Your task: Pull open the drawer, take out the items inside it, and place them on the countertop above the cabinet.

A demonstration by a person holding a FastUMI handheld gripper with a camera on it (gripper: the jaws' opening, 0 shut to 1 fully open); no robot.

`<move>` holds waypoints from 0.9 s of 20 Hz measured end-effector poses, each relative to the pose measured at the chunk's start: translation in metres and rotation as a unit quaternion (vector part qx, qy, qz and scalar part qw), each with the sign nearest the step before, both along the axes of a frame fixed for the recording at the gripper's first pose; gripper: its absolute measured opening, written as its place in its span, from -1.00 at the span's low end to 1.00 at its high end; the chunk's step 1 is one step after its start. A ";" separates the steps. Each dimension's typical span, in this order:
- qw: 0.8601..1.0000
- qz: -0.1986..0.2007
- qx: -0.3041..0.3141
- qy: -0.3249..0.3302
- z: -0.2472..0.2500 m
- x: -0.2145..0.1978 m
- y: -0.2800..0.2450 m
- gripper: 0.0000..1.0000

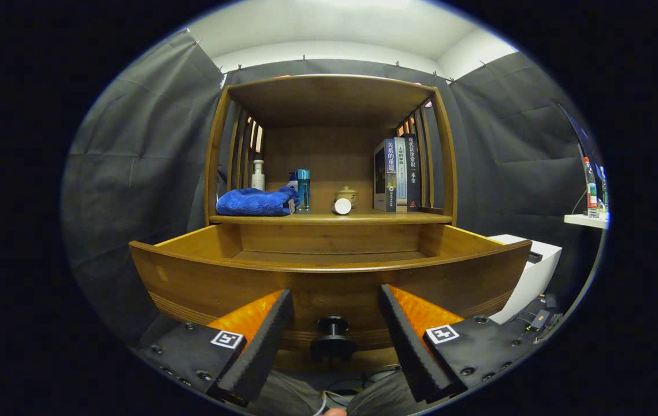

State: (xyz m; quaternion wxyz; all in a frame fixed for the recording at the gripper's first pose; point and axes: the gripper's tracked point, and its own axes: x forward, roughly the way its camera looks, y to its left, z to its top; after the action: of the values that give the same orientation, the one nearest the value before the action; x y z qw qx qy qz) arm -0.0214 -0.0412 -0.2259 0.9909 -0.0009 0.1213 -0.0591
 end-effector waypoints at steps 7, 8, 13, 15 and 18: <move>1.000 0.003 0.002 0.003 -0.002 0.048 -0.006 0.98; 1.000 0.004 0.002 0.002 -0.001 0.060 -0.007 0.98; 1.000 0.002 0.005 0.008 -0.008 0.105 -0.011 0.98; 1.000 0.004 0.009 0.013 -0.012 0.119 -0.012 0.97; 1.000 0.002 0.013 0.018 -0.019 0.132 -0.017 0.97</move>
State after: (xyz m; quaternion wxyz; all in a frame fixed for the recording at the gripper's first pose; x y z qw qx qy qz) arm 0.1102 -0.0578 -0.2444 0.9886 0.0103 0.1400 -0.0551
